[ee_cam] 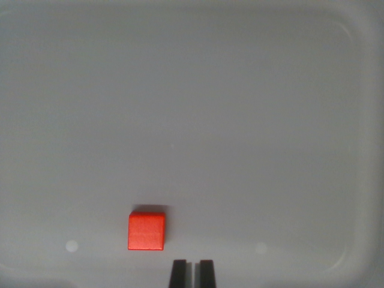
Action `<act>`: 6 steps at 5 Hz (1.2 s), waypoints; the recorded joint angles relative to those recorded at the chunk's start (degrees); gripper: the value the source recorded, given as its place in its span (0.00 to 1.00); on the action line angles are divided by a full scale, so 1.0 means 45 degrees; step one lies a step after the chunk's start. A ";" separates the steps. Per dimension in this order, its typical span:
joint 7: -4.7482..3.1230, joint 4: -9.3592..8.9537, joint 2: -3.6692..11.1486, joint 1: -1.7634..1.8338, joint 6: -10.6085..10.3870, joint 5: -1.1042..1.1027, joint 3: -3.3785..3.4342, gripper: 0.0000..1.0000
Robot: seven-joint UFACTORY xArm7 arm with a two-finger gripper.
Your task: Reach red block
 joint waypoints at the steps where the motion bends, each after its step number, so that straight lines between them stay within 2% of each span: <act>1: 0.0001 -0.0232 0.0031 0.0012 -0.0257 0.0019 0.0015 0.00; 2: 0.0001 -0.0232 0.0031 0.0012 -0.0257 0.0019 0.0015 0.00; 3: 0.0003 -0.0518 0.0068 0.0026 -0.0572 0.0043 0.0034 0.00; 4: 0.0003 -0.0518 0.0068 0.0026 -0.0572 0.0043 0.0034 0.00; 5: 0.0005 -0.0838 0.0110 0.0042 -0.0926 0.0070 0.0055 0.00; 6: 0.0005 -0.0838 0.0110 0.0042 -0.0926 0.0070 0.0055 0.00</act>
